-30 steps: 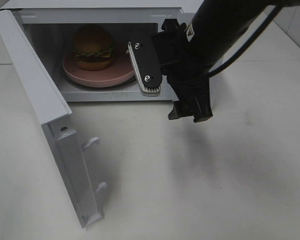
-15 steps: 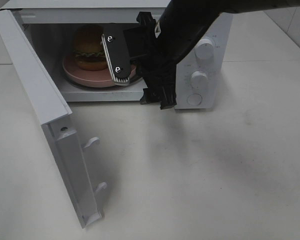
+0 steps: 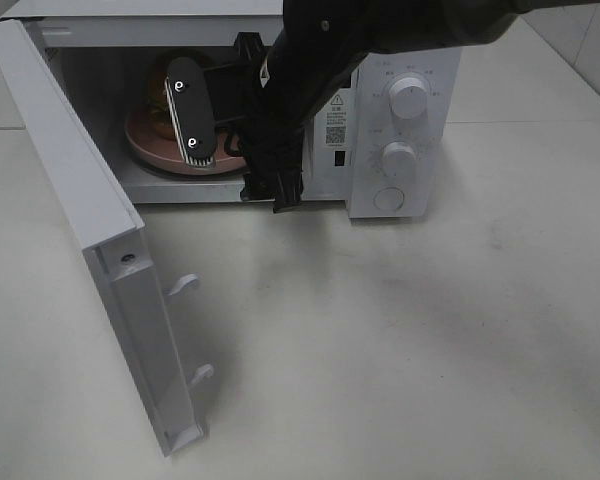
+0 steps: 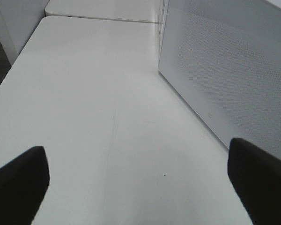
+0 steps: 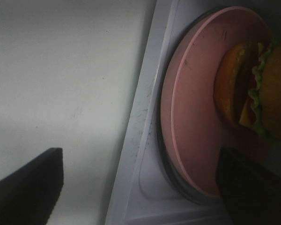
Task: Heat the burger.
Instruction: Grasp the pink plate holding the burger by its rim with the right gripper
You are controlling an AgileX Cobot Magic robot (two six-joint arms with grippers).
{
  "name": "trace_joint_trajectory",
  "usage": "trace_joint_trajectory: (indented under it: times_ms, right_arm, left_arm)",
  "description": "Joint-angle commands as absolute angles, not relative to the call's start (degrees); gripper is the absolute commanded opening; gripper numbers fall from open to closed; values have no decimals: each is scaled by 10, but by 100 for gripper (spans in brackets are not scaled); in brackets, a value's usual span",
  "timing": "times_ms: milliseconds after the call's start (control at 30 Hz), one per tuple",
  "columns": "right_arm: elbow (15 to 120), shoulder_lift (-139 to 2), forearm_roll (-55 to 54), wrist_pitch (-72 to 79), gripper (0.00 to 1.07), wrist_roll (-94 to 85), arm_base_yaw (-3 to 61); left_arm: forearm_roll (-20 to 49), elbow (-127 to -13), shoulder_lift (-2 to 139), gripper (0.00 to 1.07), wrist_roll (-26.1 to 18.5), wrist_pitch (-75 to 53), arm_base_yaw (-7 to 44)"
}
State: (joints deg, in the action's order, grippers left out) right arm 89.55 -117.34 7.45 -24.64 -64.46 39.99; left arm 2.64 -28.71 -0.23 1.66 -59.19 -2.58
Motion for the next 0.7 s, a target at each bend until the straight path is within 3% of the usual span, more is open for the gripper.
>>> trace_joint_trajectory:
  times_ms: [33, 700]
  right_arm:
    - [917, -1192, 70, -243, 84, -640, 402]
    - [1134, -1357, 69, -304, 81, -599, 402]
  left_arm:
    - [30, -285, -15, 98, 17, -588, -28]
    - [30, -285, -15, 98, 17, -588, -28]
